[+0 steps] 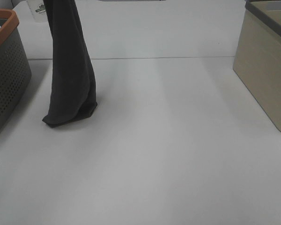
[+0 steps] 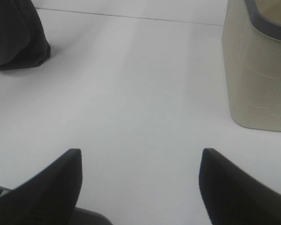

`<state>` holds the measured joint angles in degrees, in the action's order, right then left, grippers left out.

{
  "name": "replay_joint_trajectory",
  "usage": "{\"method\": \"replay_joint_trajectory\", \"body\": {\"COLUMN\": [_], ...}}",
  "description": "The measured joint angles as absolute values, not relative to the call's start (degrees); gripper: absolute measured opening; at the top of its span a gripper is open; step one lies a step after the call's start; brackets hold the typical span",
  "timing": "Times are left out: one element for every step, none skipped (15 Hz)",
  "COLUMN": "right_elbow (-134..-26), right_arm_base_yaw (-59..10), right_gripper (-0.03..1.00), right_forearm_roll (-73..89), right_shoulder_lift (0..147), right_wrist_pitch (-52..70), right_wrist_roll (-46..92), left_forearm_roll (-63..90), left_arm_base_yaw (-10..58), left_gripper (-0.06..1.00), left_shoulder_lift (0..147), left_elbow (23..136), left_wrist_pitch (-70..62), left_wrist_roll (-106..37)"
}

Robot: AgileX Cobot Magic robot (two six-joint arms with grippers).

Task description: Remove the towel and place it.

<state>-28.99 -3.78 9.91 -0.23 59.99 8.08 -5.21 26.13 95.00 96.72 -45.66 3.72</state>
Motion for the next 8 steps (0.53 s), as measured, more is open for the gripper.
{"method": "replay_joint_trajectory", "body": {"right_elbow": [-29.0,-29.0,-29.0,-29.0,-30.4,-31.3,-31.8,-32.4], "right_arm_base_yaw": [-3.8,-3.8,-3.8,-3.8,-3.8,-3.8,-3.8,-3.8], "right_gripper": [0.70,0.70,0.70,0.70,0.70,0.70,0.70,0.70], "right_forearm_roll": [10.5,10.9,11.5,12.1,13.4,14.1,14.6,15.7], "right_shoulder_lift": [-0.2,-0.1,0.9,3.0,8.0,10.4,11.7,13.9], "right_wrist_pitch": [60.0,60.0,60.0,60.0,59.9,59.9,59.8,59.2], "right_wrist_roll": [9.0,9.9,10.7,11.2,13.5,14.6,15.4,17.0], "left_forearm_roll": [-6.0,-7.4,-9.2,-11.2,-14.2,-14.8,-15.0,-15.2], "left_arm_base_yaw": [26.8,27.9,29.2,30.7,32.7,32.8,32.8,32.8], "left_gripper": [0.00,0.00,0.00,0.00,0.00,0.00,0.00,0.00], "left_shoulder_lift": [96.0,96.7,97.1,97.2,97.3,97.3,97.3,97.2], "left_elbow": [96.4,95.5,93.9,91.8,89.9,89.8,89.8,89.8], "left_wrist_pitch": [-45.8,-45.7,-45.1,-44.7,-43.8,-43.7,-43.5,-43.4], "left_wrist_roll": [5.4,7.2,9.0,10.7,13.1,13.8,13.9,14.2]}}
